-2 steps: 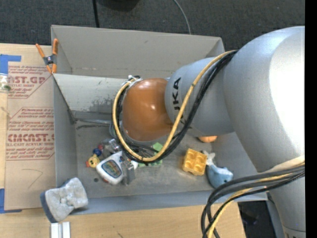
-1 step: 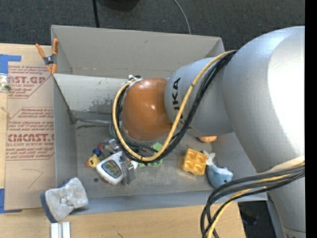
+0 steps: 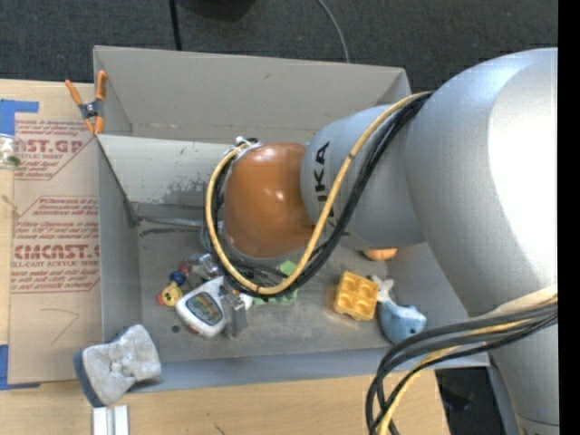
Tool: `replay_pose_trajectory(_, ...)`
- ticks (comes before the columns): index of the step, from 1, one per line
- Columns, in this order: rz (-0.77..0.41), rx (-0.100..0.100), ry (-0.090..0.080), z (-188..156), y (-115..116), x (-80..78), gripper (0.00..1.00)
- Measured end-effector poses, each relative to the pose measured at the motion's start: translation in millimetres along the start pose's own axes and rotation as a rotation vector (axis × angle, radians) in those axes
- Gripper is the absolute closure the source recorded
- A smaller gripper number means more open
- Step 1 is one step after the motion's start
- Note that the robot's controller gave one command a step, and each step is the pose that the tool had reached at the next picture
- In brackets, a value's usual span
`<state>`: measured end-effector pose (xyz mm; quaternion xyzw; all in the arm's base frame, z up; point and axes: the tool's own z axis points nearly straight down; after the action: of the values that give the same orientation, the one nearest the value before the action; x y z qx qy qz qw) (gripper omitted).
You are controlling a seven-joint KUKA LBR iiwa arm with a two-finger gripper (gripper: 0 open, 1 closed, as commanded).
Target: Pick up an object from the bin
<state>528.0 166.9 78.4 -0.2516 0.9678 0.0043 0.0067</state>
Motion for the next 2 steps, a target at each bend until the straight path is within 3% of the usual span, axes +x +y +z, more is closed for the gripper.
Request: replay_pose_trajectory(2,0.000,0.000,0.000,0.0,0.0,0.0,1.00)
